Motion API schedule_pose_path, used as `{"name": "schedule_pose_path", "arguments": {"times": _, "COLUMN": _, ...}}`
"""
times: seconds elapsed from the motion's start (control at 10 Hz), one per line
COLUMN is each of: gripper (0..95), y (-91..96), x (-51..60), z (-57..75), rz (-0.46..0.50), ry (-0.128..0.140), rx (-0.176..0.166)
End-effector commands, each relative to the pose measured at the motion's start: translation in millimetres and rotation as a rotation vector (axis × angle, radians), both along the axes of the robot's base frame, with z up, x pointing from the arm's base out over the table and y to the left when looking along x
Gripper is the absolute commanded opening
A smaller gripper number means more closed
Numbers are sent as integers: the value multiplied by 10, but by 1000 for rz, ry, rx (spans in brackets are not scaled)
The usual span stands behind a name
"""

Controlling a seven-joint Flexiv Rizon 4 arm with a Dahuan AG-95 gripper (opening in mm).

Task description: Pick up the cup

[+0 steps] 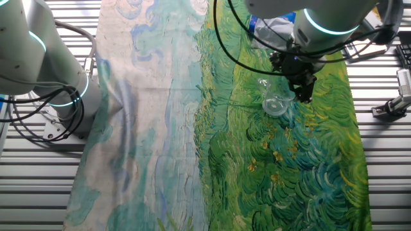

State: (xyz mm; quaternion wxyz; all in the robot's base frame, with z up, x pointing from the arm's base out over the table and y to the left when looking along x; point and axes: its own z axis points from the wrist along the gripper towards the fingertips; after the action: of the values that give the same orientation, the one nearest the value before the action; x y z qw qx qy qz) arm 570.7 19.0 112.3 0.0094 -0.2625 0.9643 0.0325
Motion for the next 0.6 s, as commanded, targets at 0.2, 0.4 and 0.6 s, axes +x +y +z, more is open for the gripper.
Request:
{"name": "schedule_pose_path", "arguments": {"times": 0.2, "gripper": 760, "y": 2, "x": 8, "z": -9, "rz": 3, "ry": -5, "rx": 0}}
{"name": "schedule_pose_path", "arguments": {"times": 0.4, "gripper": 570, "y": 2, "x": 8, "z": -14, "rz": 1, "ry": -6, "rx": -7}}
{"name": "schedule_pose_path", "arguments": {"times": 0.6, "gripper": 0, "y": 1, "x": 8, "z": -14, "rz": -11, "ry": -5, "rx": -10}}
